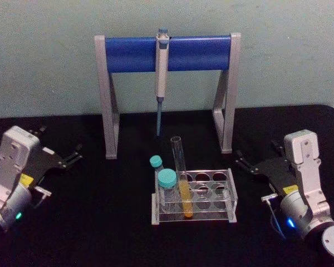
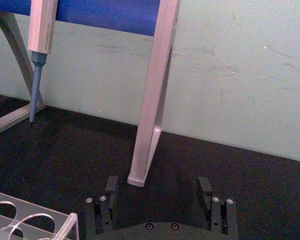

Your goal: Pick up the test tube from the test tube rack, shake it, then place it back into the test tube rack.

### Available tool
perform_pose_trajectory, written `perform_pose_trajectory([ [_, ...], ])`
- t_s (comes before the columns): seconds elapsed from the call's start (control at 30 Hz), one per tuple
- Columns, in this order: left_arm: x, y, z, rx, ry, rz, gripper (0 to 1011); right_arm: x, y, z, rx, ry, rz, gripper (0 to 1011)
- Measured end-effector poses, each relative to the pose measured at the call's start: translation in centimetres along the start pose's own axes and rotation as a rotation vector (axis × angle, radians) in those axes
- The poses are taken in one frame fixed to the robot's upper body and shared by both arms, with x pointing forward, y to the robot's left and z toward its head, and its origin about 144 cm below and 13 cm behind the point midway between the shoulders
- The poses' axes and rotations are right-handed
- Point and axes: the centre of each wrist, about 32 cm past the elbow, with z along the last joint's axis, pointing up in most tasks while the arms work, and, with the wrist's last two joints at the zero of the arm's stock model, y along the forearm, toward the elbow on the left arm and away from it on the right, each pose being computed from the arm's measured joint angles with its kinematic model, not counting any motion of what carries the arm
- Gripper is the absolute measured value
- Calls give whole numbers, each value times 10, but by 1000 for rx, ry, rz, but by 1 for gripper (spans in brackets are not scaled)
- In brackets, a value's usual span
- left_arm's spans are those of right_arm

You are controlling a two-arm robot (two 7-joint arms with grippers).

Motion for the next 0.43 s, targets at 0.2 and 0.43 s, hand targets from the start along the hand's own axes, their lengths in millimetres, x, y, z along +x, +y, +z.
perform_pose_trajectory([
  [0.2, 0, 0, 0, 0, 0, 0, 1002, 0, 0, 0, 0, 0, 0, 1000],
  [0.43, 0, 0, 0, 0, 0, 0, 1001, 0, 0, 0, 0, 0, 0, 1000],
])
